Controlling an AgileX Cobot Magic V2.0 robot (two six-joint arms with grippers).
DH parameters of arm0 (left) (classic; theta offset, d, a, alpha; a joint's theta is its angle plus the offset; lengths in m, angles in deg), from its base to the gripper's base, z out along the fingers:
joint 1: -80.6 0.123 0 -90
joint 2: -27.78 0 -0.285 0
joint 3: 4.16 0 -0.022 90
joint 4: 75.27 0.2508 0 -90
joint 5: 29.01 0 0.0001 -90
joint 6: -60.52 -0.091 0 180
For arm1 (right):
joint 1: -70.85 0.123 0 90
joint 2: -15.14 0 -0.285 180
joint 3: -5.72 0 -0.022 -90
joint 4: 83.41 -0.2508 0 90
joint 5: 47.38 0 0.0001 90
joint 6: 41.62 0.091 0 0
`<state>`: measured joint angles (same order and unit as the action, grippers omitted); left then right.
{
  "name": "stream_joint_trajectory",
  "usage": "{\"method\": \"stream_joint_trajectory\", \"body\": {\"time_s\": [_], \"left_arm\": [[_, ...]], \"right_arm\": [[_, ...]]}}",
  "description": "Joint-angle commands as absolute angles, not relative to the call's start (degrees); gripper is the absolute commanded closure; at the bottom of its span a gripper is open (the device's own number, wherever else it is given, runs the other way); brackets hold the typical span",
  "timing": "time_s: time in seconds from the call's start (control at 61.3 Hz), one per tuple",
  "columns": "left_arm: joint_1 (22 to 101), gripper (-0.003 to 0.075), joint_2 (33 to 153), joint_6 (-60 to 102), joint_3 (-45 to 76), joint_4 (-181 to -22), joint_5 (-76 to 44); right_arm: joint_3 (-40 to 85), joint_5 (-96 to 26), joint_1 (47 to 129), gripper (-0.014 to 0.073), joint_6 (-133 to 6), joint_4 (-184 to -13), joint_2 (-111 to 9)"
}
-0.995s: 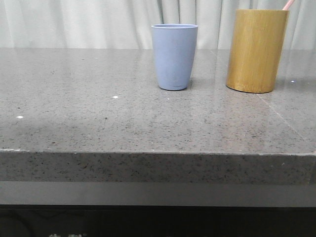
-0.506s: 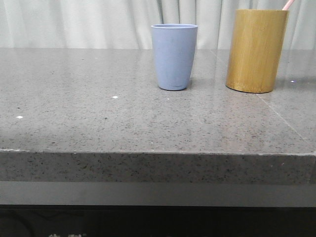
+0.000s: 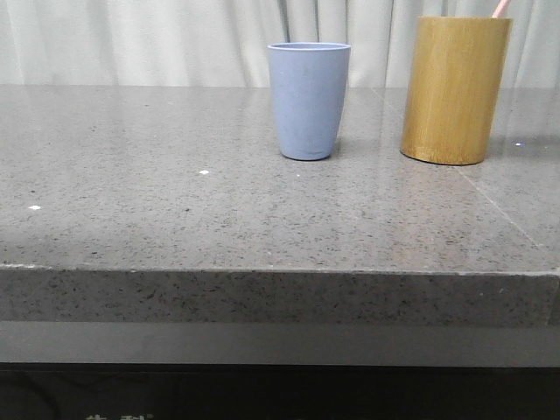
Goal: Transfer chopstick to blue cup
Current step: 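Reach the right gripper over the bamboo cup toward the pink chopstick, then grasp the pink chopstick and lift it out of the bamboo cup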
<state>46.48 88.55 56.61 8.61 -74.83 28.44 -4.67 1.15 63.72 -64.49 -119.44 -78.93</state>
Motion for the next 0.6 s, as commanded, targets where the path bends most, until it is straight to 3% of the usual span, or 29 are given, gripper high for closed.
{"method": "stream_joint_trajectory", "body": {"time_s": [0.0, 0.294, 0.587], "left_arm": [[46.29, 0.0407, 88.1, 57.07, 7.2, -75.27, 24.48], [46.29, 0.0406, 88.1, 57.07, 7.2, -75.27, 24.48], [46.29, 0.0407, 88.1, 57.07, 7.2, -75.27, 24.48]], "right_arm": [[-10.75, 1.74, 63.45, 0.0662, -66.55, -120.04, -75.14], [-25.67, 9.04, 64.96, 0.066, -66.55, -114.31, -72.09], [-27.58, 7.66, 79.03, 0.066, -69.09, -113.51, -72.27]]}}
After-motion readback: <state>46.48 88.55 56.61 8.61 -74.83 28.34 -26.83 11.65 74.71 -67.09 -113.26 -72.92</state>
